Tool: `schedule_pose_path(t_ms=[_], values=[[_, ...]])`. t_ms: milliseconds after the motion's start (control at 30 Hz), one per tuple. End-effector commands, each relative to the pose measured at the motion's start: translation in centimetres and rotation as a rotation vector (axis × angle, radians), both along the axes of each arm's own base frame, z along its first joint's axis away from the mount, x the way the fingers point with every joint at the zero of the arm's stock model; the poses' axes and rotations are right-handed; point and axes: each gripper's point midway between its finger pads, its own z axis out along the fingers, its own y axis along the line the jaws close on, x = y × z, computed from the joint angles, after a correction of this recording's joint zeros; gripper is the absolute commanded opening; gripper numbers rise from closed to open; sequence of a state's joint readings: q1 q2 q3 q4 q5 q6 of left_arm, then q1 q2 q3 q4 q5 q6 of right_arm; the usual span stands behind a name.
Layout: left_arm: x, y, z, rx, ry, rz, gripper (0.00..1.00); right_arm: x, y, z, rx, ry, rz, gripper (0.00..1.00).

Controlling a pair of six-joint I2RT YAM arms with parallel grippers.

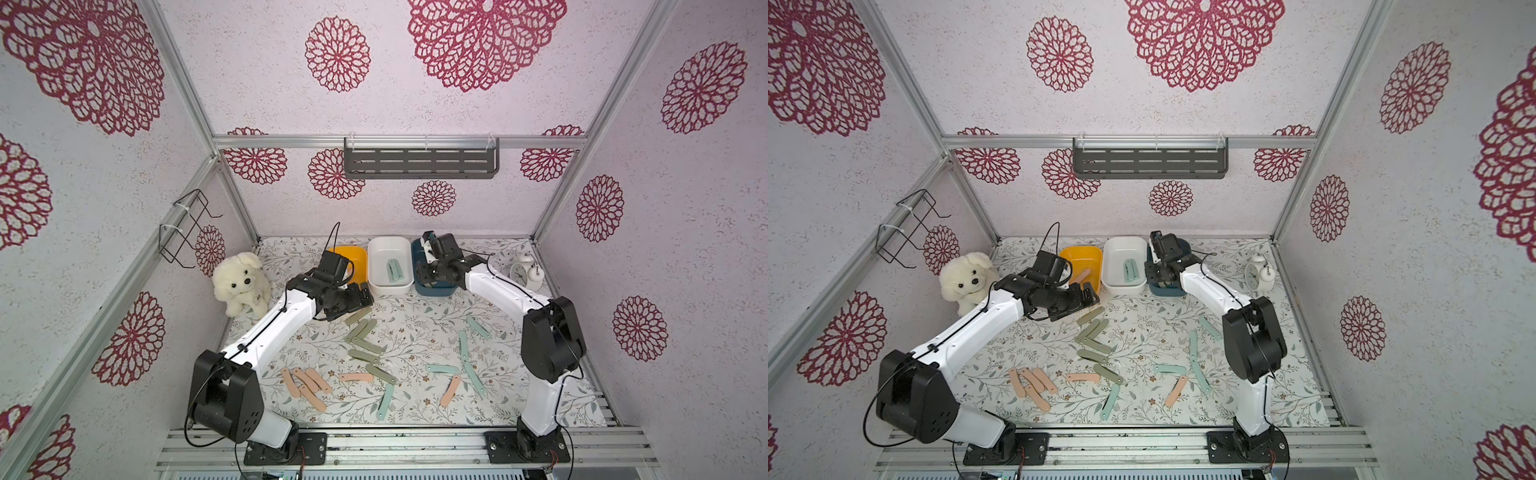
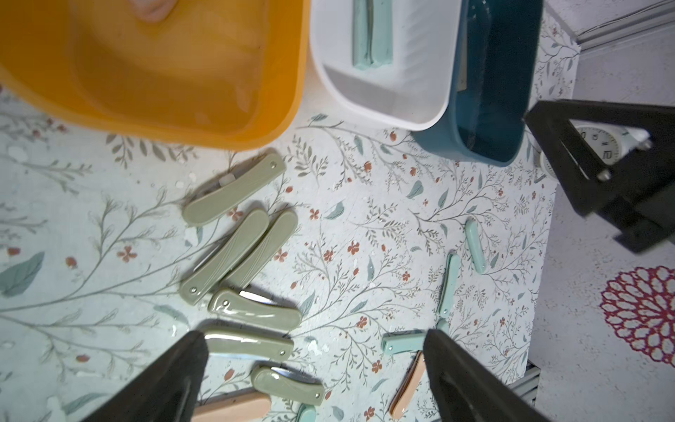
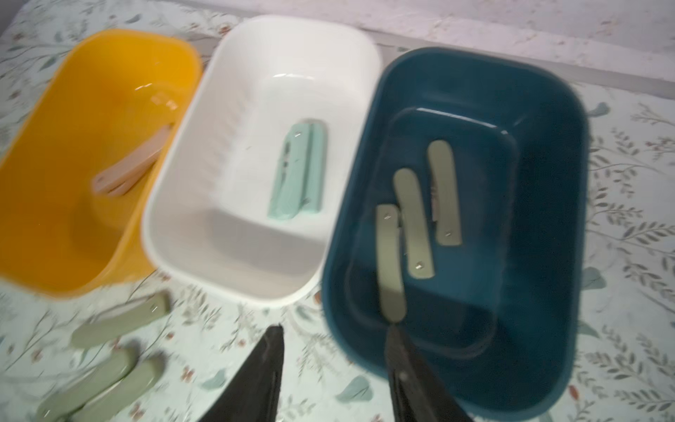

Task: Place the fruit knives into the storage box by color
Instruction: Pick up the fruit knife from the center of the board.

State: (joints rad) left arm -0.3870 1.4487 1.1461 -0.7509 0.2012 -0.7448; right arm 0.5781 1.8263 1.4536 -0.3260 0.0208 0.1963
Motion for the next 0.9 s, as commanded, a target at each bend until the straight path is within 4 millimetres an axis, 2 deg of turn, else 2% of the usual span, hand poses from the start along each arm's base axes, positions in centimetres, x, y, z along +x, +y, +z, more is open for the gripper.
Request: schedule_pose_path(t_ms=[0,100,200,267,400,500,667,867], values=[[-1.6,1.6,-0.9,0.007,0.006,0.077,0.97,-4.9,3.6,-1.3,0.012,0.004,0.149,0.49],[-3.1,3.1,-2.6,0.018,0.036,0.13,0.97,-9.3,6.7,-3.2,0.025,0.025,0.274,0.49],[-3.7,4.4,-3.7,0.015,0.055,0.169,0.97,-12.7,10.2,-4.4,0.03,0.013,0.412,0.49],[-3.9,5.1,-4.3,0.004,0.065,0.198,0.97,-14.0,11.8,-5.4,0.013,0.006,0.479,0.49],[-3.7,7.0,-4.6,-0.026,0.075,0.265,0.97,-15.3,14.3,-7.3,-0.025,0.01,0.56,0.5],[-3.5,7.6,-4.4,-0.039,0.069,0.278,0.97,-15.8,15.5,-8.5,-0.074,0.003,0.596,0.52],[-3.3,7.6,-4.5,-0.05,0.07,0.268,0.97,-15.2,16.4,-10.1,-0.146,0.005,0.612,0.55],[-3.3,7.7,-4.4,-0.05,0.066,0.261,0.97,-15.0,16.3,-11.6,-0.192,0.028,0.617,0.53]])
